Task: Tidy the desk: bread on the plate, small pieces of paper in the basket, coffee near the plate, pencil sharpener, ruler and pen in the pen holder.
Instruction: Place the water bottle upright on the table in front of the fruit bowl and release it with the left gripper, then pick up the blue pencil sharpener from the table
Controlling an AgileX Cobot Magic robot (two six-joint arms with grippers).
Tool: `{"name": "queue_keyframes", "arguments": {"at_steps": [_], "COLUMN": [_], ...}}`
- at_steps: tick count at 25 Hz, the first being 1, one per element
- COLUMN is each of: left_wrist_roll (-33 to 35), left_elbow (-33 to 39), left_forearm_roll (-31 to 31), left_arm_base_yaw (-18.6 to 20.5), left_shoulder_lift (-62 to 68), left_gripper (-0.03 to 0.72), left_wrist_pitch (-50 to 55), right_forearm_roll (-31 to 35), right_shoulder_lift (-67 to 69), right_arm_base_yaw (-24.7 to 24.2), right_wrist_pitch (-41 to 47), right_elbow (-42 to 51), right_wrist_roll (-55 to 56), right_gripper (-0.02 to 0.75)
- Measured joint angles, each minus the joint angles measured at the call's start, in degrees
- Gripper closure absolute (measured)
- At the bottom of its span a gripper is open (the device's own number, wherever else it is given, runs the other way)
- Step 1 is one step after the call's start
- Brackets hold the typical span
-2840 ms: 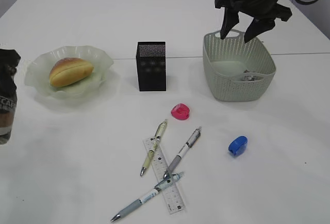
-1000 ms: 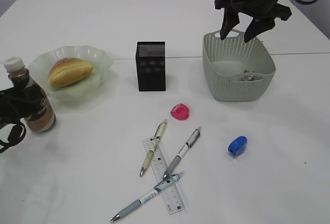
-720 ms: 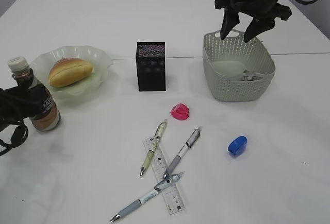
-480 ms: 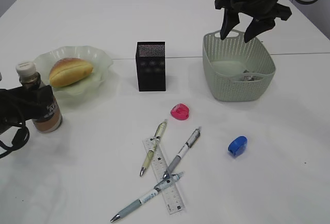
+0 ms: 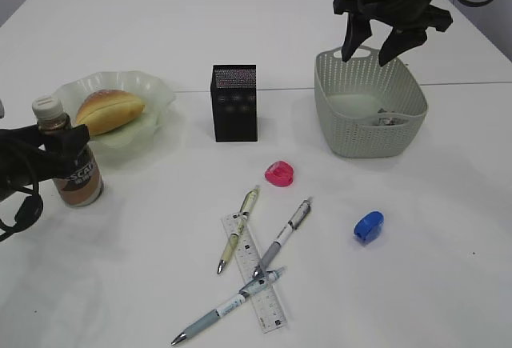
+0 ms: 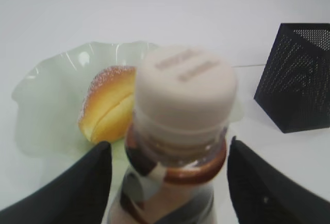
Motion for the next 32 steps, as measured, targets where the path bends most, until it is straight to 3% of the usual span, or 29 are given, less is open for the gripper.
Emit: {"name": "queue_keyframes", "arguments": {"at_steps": [6,16,21,32], "left_wrist_roll": [0.0,0.4,0.4,-6.2], "left_elbow": [0.0,0.0,0.1,0.5], "left_forearm_roll": [0.1,0.8,2.6,2.5], "left_arm_base_yaw": [0.0,0.0,0.0,0.0], "left_shoulder_lift": [-4.6,-14.7,-25.4,-52.3], "left_gripper": [0.127,0.122,0.122,0.129], "left_wrist_pitch": [0.0,5.3,16.7,53.3], "right_forearm_roll": [0.0,0.0,0.0,0.9], "right_shoulder_lift": [0.0,0.0,0.0,-1.8], "right_arm_base_yaw": [0.0,0.0,0.0,0.0], "right_wrist_pitch": [0.0,0.0,0.0,0.0], "right_elbow": [0.0,0.0,0.0,0.0], "right_wrist_roll": [0.0,-0.4,-1.8,-0.7], "right_gripper": [0.287,0.287,0.287,0.287]}}
